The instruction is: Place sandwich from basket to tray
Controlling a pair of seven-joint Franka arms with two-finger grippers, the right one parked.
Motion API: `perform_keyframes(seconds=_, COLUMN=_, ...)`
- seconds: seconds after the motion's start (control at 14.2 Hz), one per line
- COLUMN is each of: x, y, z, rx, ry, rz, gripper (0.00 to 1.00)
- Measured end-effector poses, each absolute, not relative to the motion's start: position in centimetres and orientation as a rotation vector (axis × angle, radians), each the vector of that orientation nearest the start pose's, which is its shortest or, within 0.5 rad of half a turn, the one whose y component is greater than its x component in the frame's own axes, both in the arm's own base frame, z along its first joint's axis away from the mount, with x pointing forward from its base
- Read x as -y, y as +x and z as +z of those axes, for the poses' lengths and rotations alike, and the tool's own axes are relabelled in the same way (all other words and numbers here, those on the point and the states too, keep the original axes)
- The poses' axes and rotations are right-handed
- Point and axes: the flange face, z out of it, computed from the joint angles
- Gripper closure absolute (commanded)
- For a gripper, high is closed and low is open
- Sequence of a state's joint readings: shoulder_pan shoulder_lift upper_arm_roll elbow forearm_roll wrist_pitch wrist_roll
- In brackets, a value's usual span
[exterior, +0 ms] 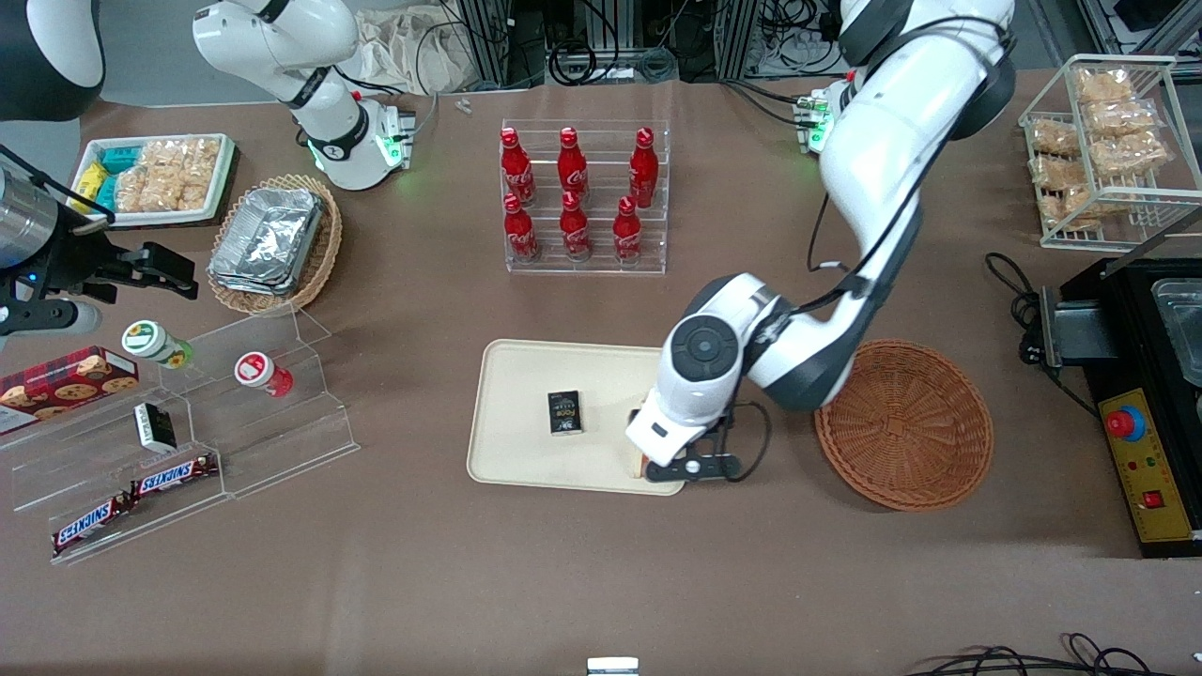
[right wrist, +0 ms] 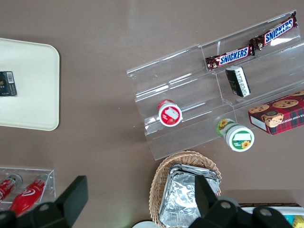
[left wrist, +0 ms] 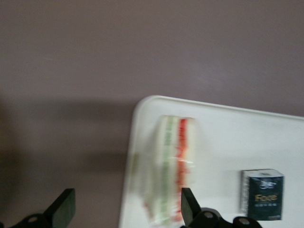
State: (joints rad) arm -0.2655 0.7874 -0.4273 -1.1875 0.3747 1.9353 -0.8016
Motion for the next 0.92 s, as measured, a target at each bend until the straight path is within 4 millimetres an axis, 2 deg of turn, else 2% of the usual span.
perform_keyframes(seconds=0.21, x=30.8, y=65.4, z=42.4, rx=0.178, ry=-3.112, rz=-0.129, gripper=0.00)
perform_keyframes(seconds=0.42, x=20.5, y=64.9, z=48.6, rx=0.061, ry=-3.190, rz=-0.071, gripper=0.00)
perform_keyframes(seconds=0.56, x=13.4, y=64.3, z=51.1, rx=-0.033, ry=-3.181, rz=-0.056, gripper=0.00)
perform_keyframes(seconds=0.64, x=10.6, y=64.0, z=51.8, rx=-0.068, ry=-3.167, rz=-0.053, gripper=0.00)
perform_keyframes(seconds=0.78, x=7.0, y=63.8, z=52.5, rx=-0.111, ry=-3.153, rz=-0.056, gripper=0.00)
perform_keyframes(seconds=0.92, x=5.5, y=64.0, z=52.7, rx=-0.146, ry=-3.150, rz=-0.065, gripper=0.00)
